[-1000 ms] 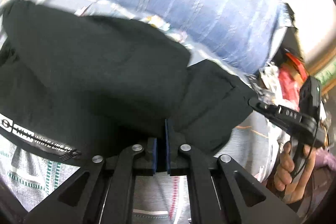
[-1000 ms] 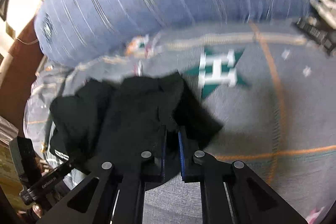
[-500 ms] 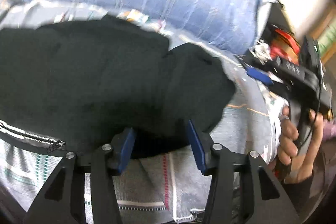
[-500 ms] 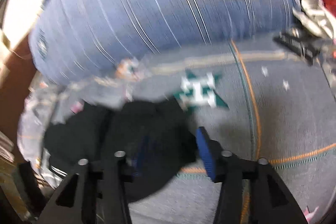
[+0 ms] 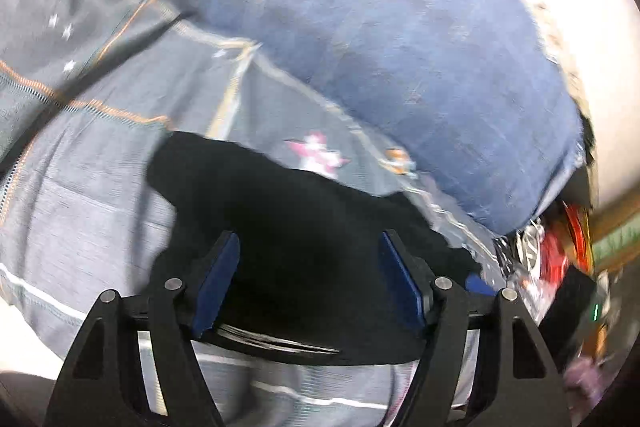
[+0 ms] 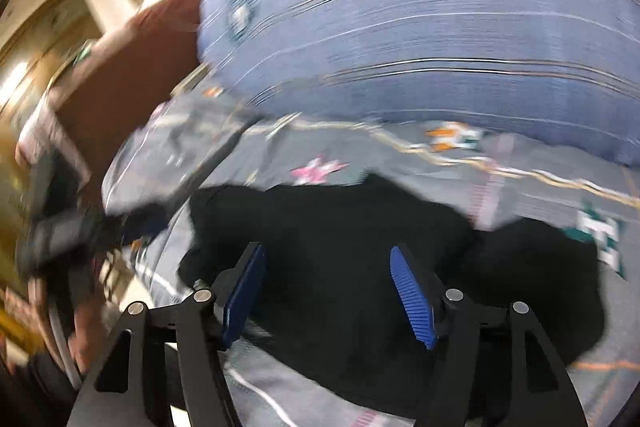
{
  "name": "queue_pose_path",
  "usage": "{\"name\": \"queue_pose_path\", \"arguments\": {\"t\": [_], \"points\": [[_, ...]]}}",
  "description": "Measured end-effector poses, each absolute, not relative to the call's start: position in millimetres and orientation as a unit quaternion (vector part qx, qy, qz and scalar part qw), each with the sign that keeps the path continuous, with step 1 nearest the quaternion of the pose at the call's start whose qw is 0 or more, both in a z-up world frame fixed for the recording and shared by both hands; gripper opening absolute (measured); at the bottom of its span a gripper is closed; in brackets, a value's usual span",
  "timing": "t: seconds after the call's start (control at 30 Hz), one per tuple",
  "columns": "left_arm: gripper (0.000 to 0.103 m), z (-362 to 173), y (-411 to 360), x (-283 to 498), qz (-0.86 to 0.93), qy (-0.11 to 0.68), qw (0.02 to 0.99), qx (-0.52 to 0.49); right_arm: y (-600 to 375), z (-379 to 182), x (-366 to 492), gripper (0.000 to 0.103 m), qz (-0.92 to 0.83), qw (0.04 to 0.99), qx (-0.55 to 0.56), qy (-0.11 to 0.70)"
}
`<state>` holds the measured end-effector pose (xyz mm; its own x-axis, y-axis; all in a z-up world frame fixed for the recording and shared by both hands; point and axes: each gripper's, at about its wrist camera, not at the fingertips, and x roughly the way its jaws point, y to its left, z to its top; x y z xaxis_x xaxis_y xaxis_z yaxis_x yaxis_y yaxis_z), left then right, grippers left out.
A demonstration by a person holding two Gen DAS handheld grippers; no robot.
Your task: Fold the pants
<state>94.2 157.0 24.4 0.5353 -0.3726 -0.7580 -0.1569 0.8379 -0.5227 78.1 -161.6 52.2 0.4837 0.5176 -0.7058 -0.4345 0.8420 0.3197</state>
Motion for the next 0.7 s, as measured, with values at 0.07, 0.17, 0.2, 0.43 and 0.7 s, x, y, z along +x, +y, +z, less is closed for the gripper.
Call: {"name": "queue_pose_path", "arguments": {"t": [0.07, 0.17, 0.2, 0.43, 0.7], "points": [[0.071, 9.2, 174.2, 100.0, -0.059, 0.487, 0.819, -0.298, -122.9, 41.4, 73.4, 0.074, 0.302, 0.853, 0.013, 0.425], [0.071, -19.9, 195.5, 100.8, -0.040, 0.489, 0.803, -0.339, -79.4, 18.0, 68.0, 0.075, 0.315, 0.846, -0.037, 0.428], [0.071, -24.4, 196.2, 101.3, -0.037, 0.491, 0.798, -0.346, -64.1, 9.8, 65.1, 0.075, 0.317, 0.844, -0.057, 0.428], [0.068, -51.6, 196.8, 113.7, -0.040, 0.526, 0.761, -0.377, -9.6, -25.9, 68.4, 0.058, 0.321, 0.831, -0.120, 0.437], [0.029, -42.3, 204.2, 122.1, -0.018, 0.491, 0.789, -0.370, -8.6, -39.8, 76.9, 0.007, 0.310, 0.825, -0.130, 0.454]]}}
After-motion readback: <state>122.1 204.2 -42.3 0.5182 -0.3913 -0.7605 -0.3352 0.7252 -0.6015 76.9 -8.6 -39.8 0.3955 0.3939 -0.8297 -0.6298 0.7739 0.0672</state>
